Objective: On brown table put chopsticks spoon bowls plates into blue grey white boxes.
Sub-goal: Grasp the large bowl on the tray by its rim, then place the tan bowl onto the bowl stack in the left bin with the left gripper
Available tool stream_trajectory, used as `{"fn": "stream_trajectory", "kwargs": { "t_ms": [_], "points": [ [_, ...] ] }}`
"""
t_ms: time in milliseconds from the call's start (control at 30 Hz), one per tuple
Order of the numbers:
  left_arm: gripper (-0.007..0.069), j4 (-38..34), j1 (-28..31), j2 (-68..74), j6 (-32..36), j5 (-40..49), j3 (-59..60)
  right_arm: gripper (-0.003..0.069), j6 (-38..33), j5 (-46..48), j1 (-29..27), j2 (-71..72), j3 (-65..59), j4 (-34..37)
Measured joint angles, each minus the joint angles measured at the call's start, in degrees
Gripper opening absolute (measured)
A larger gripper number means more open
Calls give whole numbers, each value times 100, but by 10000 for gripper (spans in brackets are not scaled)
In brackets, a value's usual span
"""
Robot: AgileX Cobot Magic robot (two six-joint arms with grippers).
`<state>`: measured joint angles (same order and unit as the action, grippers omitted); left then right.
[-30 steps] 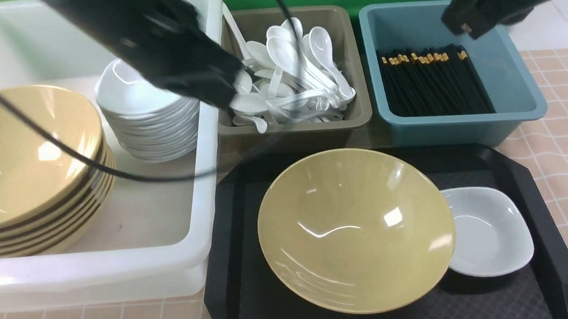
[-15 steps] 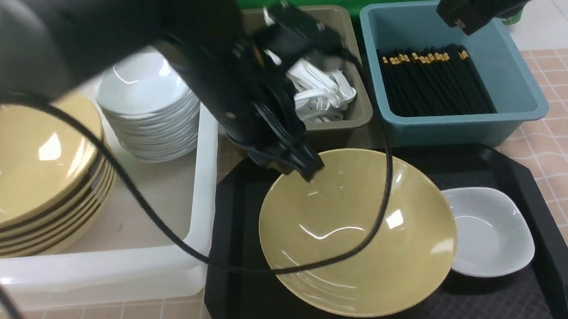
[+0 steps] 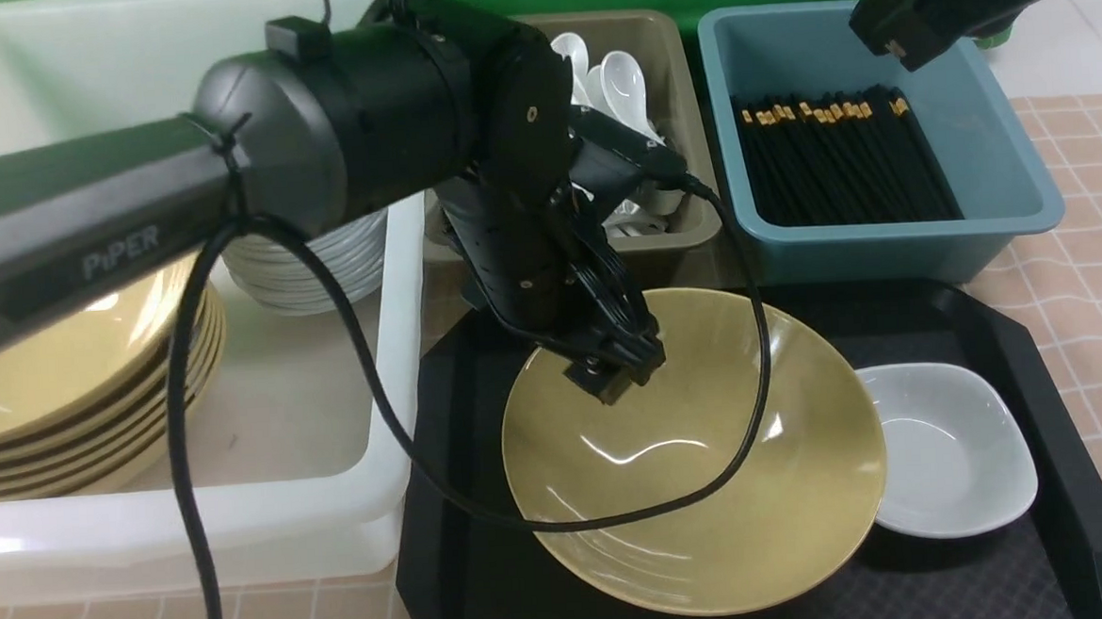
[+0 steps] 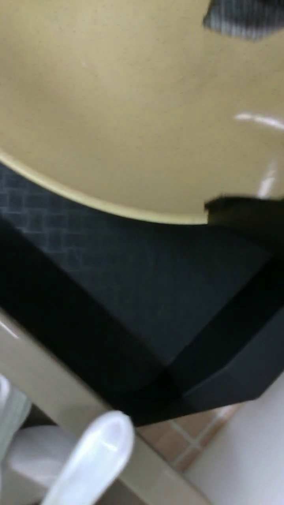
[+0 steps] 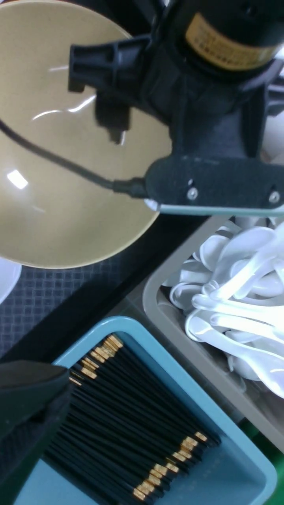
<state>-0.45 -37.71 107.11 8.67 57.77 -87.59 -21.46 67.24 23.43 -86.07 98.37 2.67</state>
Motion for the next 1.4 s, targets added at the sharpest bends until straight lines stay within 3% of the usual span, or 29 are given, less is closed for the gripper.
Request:
{"fn": "stream_trajectory", "kwargs": {
  "t_ms": [133, 367, 533, 600, 700, 833, 1033, 1167, 1200, 1233, 1267, 1333, 1367, 1400],
  "points": [
    [622, 45, 0, 231, 0, -30, 0, 40, 0, 0, 0, 0, 0, 0],
    [569, 45, 0, 497, -54, -69, 0, 44, 0, 0, 0, 0, 0, 0],
    [353, 91, 0, 760, -113, 33, 0, 48, 0, 0, 0, 0, 0, 0],
    [210, -184, 18, 733, -226, -2, -72, 47, 0, 0, 0, 0, 0, -4],
    [166, -293, 18, 598, -216, 60, -72, 47, -16, 0, 0, 0, 0, -4],
    [45, -553, 181, 184, -76, 192, -72, 47, -135, -5, 0, 0, 0, -4],
    [8, -870, 1147, -1007, 352, 406, -72, 47, -210, -51, 0, 0, 0, 1],
    [8, -1556, 2553, -2355, 597, 742, -72, 47, -275, -215, 0, 0, 0, 1],
    [8, -1581, 2627, -2413, 597, 758, -72, 47, -275, -221, 0, 0, 0, 1],
    [7, -1733, 3353, -2898, 637, 891, -72, 47, -275, -269, 0, 0, 0, 1],
    [7, -1751, 3533, -2993, 637, 910, -72, 47, -275, -281, 0, 0, 0, 1],
    [7, -1807, 4700, -3424, 637, 1040, -83, 48, -275, -365, 0, 0, 0, 7],
    [7, -1813, 4800, -3446, 637, 1064, -83, 48, -275, -370, 0, 0, 0, 7],
    [7, -1873, 5718, -3557, 658, 1191, -91, 48, -275, -422, 0, 0, 0, 7]
  ]
}}
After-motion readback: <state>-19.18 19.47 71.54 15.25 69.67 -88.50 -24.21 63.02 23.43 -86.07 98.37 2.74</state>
